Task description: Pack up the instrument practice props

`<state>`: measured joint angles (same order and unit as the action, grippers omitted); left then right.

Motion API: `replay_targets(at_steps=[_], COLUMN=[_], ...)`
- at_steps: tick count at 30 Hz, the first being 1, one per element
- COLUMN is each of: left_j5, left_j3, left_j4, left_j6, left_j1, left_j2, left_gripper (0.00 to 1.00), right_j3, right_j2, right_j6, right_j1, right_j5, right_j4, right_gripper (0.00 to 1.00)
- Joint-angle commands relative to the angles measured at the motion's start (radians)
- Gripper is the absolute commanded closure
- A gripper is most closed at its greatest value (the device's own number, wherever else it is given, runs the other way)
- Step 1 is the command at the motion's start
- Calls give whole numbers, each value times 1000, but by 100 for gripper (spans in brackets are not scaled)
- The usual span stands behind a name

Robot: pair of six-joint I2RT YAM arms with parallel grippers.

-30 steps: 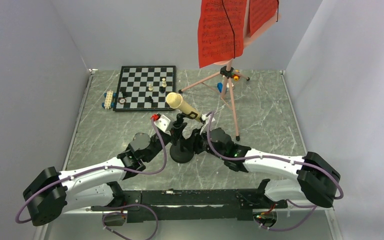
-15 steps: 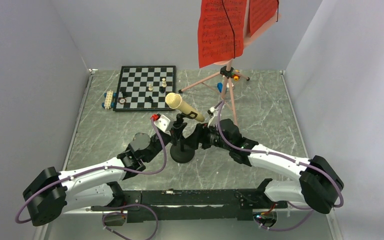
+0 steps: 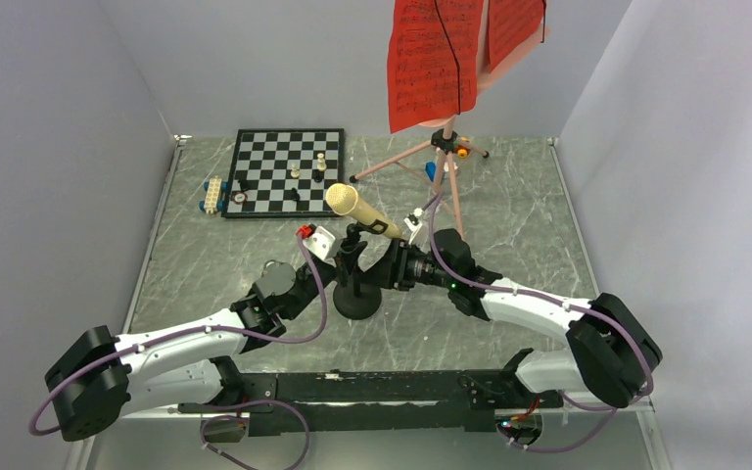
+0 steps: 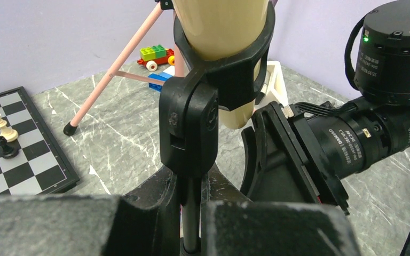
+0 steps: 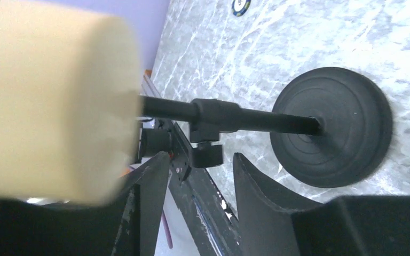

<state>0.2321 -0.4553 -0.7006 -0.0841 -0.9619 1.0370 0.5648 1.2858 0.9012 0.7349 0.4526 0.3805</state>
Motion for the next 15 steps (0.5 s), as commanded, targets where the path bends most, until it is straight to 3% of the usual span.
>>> replay_targets(at_steps=[1,11,15], left_j5=[7,10,6], left_j3=[-5,-3,4], left_j4=[32,25,15], left_j6=[-11,-10,-20], left_j1=[-22,-32,-32], left_j2=[9,16,27], left_gripper=[100,100,100], right_j3=[-42,-5,-2], right_j2=[12,50,76], right_j6=[102,70,69], right_j1=[-40,-42,-42], right_j5=[30,67,102], right_j4=[167,187,227], right_gripper=[51,67,81])
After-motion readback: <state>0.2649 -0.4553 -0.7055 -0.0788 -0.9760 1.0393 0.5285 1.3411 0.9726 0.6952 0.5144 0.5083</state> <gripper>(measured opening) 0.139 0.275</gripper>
